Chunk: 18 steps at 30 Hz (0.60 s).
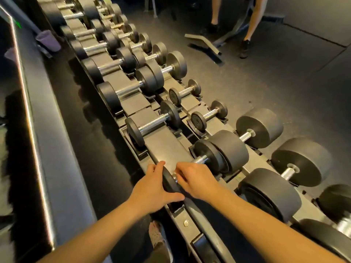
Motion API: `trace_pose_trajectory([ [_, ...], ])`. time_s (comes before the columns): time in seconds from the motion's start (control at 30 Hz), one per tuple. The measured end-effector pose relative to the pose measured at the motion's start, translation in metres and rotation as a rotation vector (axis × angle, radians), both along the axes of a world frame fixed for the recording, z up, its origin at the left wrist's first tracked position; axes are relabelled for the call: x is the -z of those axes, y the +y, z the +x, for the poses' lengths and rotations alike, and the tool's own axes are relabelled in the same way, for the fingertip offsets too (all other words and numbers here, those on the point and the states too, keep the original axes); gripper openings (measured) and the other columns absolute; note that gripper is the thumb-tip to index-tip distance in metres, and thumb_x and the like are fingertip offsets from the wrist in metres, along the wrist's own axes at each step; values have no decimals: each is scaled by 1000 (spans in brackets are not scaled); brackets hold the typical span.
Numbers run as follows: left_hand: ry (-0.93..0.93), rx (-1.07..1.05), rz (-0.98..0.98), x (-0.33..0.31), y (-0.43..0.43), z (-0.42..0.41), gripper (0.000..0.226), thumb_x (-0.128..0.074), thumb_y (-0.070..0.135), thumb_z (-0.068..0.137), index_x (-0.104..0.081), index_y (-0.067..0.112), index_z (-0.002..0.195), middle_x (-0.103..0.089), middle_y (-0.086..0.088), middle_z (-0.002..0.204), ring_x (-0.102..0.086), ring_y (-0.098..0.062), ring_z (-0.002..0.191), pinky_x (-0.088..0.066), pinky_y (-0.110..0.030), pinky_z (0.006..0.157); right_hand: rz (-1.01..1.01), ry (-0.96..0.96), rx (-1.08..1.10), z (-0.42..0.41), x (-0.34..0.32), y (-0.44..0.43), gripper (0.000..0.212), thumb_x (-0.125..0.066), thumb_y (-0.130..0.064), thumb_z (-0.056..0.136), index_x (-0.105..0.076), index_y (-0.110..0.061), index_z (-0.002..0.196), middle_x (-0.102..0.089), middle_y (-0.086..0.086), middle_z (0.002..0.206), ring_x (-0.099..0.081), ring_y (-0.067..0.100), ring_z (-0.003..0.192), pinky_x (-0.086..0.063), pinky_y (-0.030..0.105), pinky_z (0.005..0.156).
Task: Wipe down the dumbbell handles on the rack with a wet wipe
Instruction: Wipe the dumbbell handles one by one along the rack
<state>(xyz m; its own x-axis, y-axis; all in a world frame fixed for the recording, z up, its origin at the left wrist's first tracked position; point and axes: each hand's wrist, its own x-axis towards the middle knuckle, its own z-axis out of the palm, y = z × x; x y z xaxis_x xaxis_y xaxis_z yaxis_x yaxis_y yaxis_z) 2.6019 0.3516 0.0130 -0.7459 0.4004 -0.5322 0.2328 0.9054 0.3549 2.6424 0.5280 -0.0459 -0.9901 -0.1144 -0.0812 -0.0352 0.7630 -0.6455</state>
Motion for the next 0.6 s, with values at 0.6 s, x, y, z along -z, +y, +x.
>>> trace_pose_trajectory([
  [0.6,-47,182,-156,-6,11,-27,126,-76,87,51,-27,25,150,-38,6,133,-50,-11,110,-52,-28,90,-364,23,688,29,22,-2,6,-57,-26,102,-58,-25,97,-61,-17,84,-62,-2,78,-52,19,71],
])
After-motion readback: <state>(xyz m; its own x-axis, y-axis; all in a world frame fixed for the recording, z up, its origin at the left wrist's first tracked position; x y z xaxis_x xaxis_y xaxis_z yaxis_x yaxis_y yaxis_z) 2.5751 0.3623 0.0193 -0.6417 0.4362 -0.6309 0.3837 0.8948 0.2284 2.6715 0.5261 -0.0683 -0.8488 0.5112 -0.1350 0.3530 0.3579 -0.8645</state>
